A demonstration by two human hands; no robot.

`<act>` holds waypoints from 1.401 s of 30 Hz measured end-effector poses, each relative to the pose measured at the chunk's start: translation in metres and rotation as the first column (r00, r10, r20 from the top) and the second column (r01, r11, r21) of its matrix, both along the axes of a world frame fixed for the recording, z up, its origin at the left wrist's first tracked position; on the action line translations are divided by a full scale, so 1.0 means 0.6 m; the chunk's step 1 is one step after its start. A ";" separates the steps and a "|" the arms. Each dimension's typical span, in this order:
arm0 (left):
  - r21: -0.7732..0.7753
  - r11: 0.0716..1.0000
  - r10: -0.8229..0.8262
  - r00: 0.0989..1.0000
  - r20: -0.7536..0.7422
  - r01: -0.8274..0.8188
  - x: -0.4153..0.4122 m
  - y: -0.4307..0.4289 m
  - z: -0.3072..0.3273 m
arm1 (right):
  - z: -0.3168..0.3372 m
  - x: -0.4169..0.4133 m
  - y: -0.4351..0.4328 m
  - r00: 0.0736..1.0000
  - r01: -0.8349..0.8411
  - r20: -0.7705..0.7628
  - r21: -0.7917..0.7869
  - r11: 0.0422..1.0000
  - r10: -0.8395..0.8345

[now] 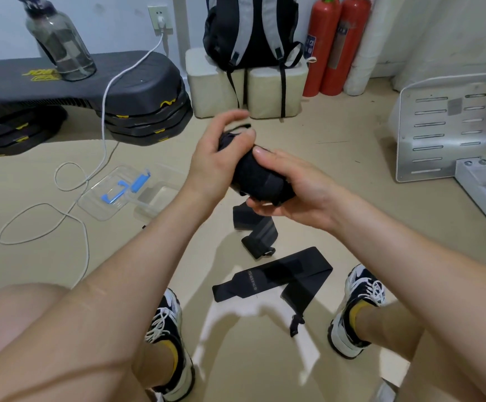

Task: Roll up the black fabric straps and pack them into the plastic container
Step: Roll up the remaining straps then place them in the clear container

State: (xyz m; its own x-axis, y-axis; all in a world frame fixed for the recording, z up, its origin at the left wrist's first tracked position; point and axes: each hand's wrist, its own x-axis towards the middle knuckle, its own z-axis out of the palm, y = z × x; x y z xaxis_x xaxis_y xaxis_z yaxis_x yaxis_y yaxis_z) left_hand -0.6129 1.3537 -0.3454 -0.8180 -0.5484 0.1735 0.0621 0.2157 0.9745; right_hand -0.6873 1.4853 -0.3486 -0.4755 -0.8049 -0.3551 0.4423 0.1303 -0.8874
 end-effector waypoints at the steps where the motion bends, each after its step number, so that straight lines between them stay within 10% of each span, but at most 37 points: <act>1: 0.098 0.995 -0.008 0.994 0.107 -0.003 0.001 -0.001 0.000 | -0.003 0.003 -0.002 0.995 0.030 -0.098 0.007 1.000 -0.029; 8: -0.208 0.960 0.173 0.980 -0.095 -0.190 0.019 -0.016 -0.006 | -0.008 0.051 -0.024 0.912 0.076 -0.397 -0.094 0.993 -0.107; 12: -0.212 0.961 0.188 0.982 0.028 -0.178 0.029 -0.035 -0.021 | -0.018 0.040 -0.040 0.882 -0.022 -0.471 0.036 0.999 0.036; 19: 0.343 0.936 -0.255 0.828 0.499 0.082 0.109 -0.077 -0.051 | -0.038 0.026 -0.059 0.719 -0.257 -0.548 0.362 0.896 0.427; 22: -0.020 0.986 -0.102 0.691 0.716 0.166 0.140 -0.076 -0.088 | -0.073 0.048 -0.086 0.560 -0.379 -0.499 0.556 0.740 0.661; 26: -0.473 0.767 0.208 0.530 0.822 0.433 0.159 -0.071 -0.191 | -0.149 0.069 -0.120 0.431 -0.376 -0.419 0.722 0.581 0.799; 30: -0.631 0.591 0.275 0.610 0.743 0.502 0.177 -0.085 -0.299 | -0.226 0.075 -0.148 0.616 -0.374 -0.304 0.699 0.610 0.726; 33: -0.585 0.641 0.287 0.553 0.782 0.496 0.175 -0.114 -0.357 | -0.281 0.072 -0.163 0.705 -0.342 -0.280 0.671 0.658 0.652; 42: -0.620 0.592 0.409 0.470 0.782 0.516 0.120 -0.231 -0.513 | -0.462 0.003 -0.142 0.702 -0.062 -0.434 0.752 0.656 0.564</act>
